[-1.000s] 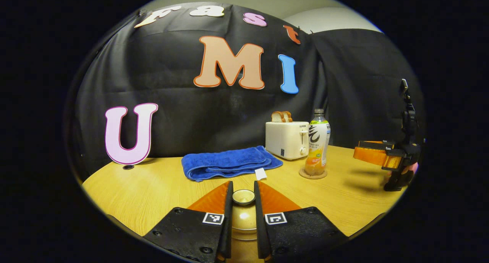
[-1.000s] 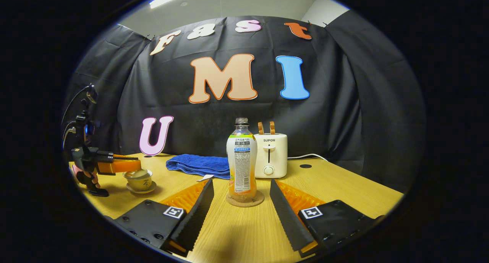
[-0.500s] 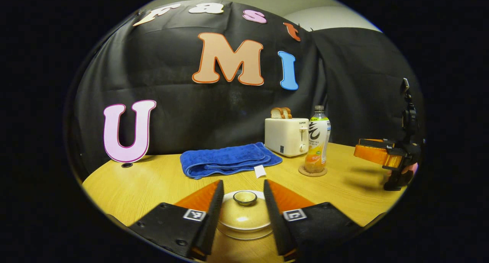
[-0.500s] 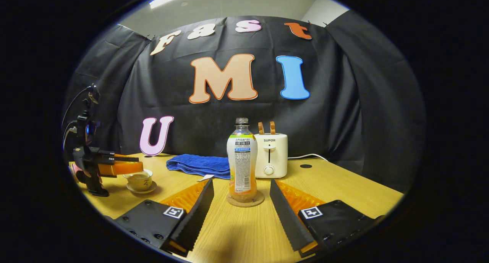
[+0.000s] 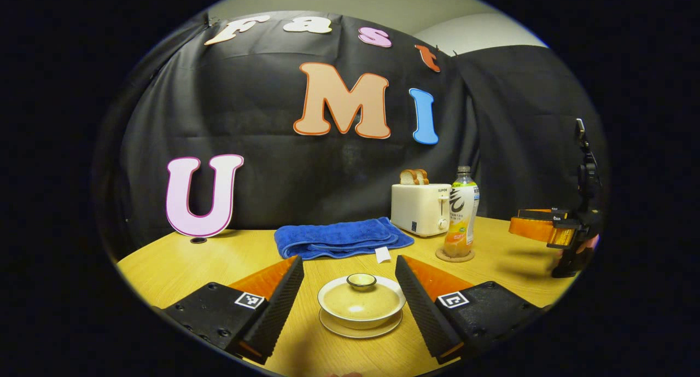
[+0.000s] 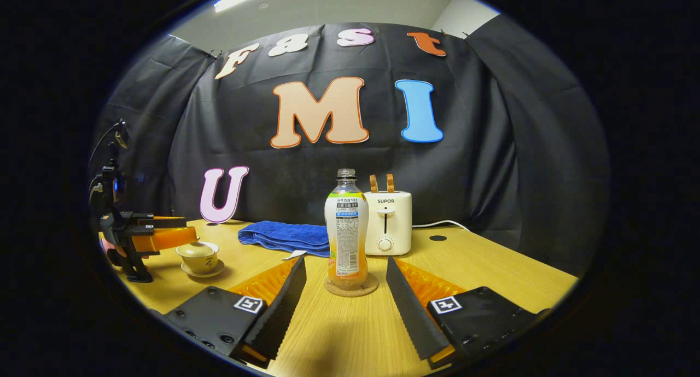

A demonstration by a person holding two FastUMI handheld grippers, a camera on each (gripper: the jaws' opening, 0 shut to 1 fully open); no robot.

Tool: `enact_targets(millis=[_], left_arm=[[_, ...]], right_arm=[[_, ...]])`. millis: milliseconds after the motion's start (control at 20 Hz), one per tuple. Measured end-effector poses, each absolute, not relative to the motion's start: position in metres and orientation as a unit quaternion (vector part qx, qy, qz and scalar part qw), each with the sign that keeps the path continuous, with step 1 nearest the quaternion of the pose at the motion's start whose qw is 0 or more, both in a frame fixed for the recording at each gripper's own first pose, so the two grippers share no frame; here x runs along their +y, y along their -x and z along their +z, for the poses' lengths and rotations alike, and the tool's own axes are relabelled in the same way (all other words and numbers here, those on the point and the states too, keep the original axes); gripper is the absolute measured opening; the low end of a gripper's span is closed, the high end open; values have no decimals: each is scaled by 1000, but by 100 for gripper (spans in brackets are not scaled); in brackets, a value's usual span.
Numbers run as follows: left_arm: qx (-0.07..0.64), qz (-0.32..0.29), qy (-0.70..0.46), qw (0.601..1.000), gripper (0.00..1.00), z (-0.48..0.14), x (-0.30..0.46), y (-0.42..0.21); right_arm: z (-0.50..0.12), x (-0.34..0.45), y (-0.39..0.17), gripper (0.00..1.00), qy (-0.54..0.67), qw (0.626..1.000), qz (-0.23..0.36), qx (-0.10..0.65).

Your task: Open the teacup lid with one hand, grasp the water bottle and pour water into the teacup with the other hand; after pouring, place the water bottle on the coaster and then close the teacup lid.

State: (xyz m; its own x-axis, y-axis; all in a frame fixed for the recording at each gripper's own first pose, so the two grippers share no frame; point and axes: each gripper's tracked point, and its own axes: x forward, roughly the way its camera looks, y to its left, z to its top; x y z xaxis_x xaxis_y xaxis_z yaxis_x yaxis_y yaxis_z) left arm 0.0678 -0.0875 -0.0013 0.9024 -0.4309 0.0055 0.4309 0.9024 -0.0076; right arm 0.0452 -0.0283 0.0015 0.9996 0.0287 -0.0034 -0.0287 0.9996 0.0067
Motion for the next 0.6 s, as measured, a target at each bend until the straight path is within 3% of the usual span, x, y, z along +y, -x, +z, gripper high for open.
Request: enact_targets(millis=[50,300,400,600], left_arm=[[0,-211,4,977,98,-3,-81,-64],[-4,-118,2,993,98,-1,-30,-47],[-3,-78,1,997,98,-2,-10,-44],[-1,16,-3,1000,98,-3,28,-41]], right_arm=[[2,-28,-45,95,-3,1000,14,2],[1,-30,-45,92,-3,1000,12,2],[1,-30,-45,97,-3,1000,10,2],[2,-36,-46,92,-2,1000,-3,1]])
